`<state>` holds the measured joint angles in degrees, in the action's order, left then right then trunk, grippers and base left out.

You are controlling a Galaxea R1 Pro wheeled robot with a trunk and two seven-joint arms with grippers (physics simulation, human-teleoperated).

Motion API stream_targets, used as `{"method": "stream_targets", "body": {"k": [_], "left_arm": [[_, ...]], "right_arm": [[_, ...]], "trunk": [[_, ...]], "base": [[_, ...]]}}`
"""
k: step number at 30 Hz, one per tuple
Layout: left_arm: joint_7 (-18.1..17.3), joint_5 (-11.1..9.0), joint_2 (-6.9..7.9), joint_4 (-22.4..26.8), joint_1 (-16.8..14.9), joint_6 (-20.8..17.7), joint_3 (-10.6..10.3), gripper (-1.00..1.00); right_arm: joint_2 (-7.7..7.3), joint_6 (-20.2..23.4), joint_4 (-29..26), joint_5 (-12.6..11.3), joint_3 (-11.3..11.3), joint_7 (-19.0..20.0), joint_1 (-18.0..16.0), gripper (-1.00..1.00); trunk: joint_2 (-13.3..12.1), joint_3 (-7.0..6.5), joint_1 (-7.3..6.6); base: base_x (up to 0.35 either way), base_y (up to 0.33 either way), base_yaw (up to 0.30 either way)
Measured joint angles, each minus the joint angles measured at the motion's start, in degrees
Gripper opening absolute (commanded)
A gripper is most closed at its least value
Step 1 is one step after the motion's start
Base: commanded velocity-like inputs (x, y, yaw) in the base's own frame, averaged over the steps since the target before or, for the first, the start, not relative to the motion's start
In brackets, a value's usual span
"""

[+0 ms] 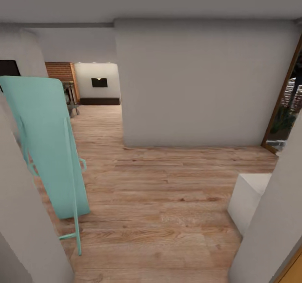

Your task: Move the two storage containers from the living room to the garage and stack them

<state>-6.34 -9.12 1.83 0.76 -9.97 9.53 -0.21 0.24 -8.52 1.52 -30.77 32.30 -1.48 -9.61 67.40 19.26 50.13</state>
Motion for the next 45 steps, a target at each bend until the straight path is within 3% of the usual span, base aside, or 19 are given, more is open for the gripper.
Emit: {"method": "stream_targets", "body": {"k": [45], "left_arm": [[0.2,0.0,-0.09,0.0,0.0,0.0,-0.1,1.0]], "right_arm": [[0.09,0.0,0.0,0.0,0.0,0.0,0.0,1.0]], "trunk": [[0.0,0.0,0.0]], "base": [[0.322,0.0,0.0]]}}
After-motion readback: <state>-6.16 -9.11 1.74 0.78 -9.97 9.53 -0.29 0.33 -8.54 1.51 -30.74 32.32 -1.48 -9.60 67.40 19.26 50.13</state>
